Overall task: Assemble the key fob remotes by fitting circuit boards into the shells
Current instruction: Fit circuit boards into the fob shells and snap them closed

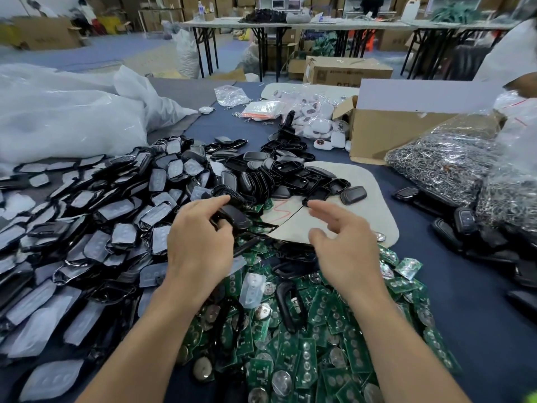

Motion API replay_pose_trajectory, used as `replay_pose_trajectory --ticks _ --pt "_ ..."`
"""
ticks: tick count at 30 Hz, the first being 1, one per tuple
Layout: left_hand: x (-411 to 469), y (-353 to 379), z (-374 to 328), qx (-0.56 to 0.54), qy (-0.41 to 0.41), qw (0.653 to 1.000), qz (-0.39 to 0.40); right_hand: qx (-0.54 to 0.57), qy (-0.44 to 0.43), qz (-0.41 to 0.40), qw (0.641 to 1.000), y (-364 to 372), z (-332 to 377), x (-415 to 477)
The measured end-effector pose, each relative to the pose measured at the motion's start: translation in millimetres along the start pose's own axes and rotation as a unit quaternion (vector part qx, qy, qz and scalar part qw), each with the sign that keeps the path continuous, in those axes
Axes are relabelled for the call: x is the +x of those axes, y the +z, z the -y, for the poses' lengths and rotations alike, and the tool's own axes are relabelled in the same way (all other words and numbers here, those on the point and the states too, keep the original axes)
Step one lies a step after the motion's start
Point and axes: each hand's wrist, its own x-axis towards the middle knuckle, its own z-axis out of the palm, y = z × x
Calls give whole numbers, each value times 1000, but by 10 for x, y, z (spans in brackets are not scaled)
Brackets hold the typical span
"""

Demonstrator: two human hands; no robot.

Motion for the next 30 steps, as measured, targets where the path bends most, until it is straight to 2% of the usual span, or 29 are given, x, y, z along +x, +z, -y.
replay_pose_trajectory --ticks 3,6,11,17,22,25,28,30 --pt "22 30 26 77 29 995 64 -110 -30 82 990 132 47 22" --pt "37 69 43 123 43 985 109 -151 -60 129 978 266 176 142" --pt "95 62 106 88 50 994 50 -165 -116 224 953 598 413 239" --pt "123 40 136 76 55 994 52 -151 -124 156 968 727 396 216" --pt "123 29 130 43 35 998 33 -209 -153 76 963 783 370 132" --pt "135 12 133 9 13 1000 4 -211 -127 82 966 810 380 129" --pt "151 -4 138 -53 -18 998 -11 -302 -143 101 937 888 429 84" --pt "150 -19 139 -73 -29 997 -18 -313 -148 78 935 921 471 84"
